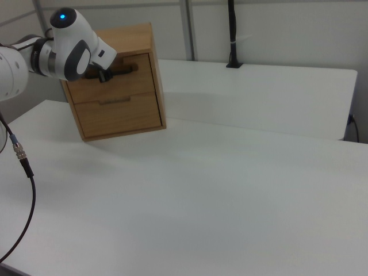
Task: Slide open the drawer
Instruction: 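Pull the handle away from the cabinet, sliding the drawer out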
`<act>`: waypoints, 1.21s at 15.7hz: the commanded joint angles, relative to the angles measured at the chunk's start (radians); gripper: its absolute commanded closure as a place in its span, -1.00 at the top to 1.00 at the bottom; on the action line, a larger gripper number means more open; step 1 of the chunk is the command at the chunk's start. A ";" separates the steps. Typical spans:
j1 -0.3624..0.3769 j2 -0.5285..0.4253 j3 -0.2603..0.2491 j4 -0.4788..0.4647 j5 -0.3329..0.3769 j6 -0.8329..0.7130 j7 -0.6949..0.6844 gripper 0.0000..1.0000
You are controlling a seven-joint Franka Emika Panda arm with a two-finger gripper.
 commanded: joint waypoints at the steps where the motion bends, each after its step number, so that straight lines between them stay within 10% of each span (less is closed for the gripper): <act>1: -0.011 -0.021 -0.004 -0.017 -0.003 0.000 -0.015 -1.00; 19: -0.203 -0.319 -0.005 -0.165 -0.043 -0.649 -0.141 -1.00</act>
